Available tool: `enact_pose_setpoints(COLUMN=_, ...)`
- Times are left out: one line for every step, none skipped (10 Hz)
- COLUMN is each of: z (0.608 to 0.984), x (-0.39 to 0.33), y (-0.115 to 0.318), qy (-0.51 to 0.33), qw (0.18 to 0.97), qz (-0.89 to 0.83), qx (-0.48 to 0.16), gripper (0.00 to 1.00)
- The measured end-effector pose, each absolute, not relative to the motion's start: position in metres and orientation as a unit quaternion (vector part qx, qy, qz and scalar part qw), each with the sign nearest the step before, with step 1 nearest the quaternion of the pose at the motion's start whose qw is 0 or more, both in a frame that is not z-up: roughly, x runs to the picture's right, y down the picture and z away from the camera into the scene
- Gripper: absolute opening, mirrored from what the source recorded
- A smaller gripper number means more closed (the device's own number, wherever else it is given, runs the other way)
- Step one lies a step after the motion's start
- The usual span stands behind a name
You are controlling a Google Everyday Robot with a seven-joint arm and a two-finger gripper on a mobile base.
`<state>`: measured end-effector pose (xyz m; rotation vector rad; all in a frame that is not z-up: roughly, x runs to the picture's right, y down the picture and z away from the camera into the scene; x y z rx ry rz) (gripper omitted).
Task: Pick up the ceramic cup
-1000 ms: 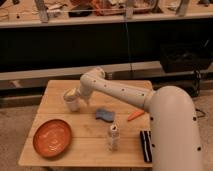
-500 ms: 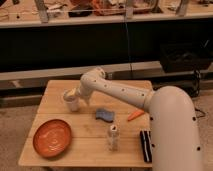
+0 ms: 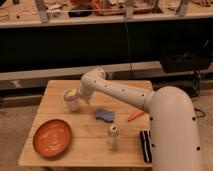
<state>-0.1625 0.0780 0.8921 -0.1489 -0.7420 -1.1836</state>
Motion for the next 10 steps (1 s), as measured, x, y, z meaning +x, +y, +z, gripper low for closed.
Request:
enact_pose_setpoints(z=0.8924, x=-0.1621, y=0.0785, qy=-0.342, qw=0.763, qz=-0.545, qx=-0.069, gripper=0.80)
enact_pose_setpoints(z=0.8927, x=-0.1620, y=0.0792, qy=-0.342, qw=0.763, qz=-0.545, qx=-0.069, gripper=0.80)
enact_pose_setpoints(z=0.8927, x=-0.1619, y=0.0793, qy=-0.342, qw=0.762, qz=-0.545, qx=-0.069, gripper=0.80)
enact_pose_setpoints(z=0.8928, x=-0.1620, y=0.0795, qy=-0.342, qw=0.762, qz=-0.545, qx=-0.069, gripper=0.80)
enact_pose_setpoints(z=0.8931, x=-0.1617, y=0.0801, qy=-0.343, qw=0.762, qz=-0.545, qx=-0.069, gripper=0.80)
enact_pose_setpoints(z=0.8929, x=-0.1618, y=0.0804, qy=-0.343, qw=0.761, qz=-0.546, qx=-0.069, gripper=0.80)
enact_pose_setpoints(z=0.8930, x=-0.1615, y=0.0805, qy=-0.343, qw=0.761, qz=-0.546, qx=-0.069, gripper=0.80)
enact_pose_setpoints(z=0.8931, x=-0.1613, y=0.0810, qy=-0.344, qw=0.761, qz=-0.546, qx=-0.069, gripper=0.80)
enact_pose_setpoints(z=0.8933, x=-0.1613, y=0.0817, qy=-0.344, qw=0.761, qz=-0.546, qx=-0.069, gripper=0.80)
enact_pose_setpoints(z=0.8932, x=-0.1612, y=0.0819, qy=-0.344, qw=0.760, qz=-0.547, qx=-0.069, gripper=0.80)
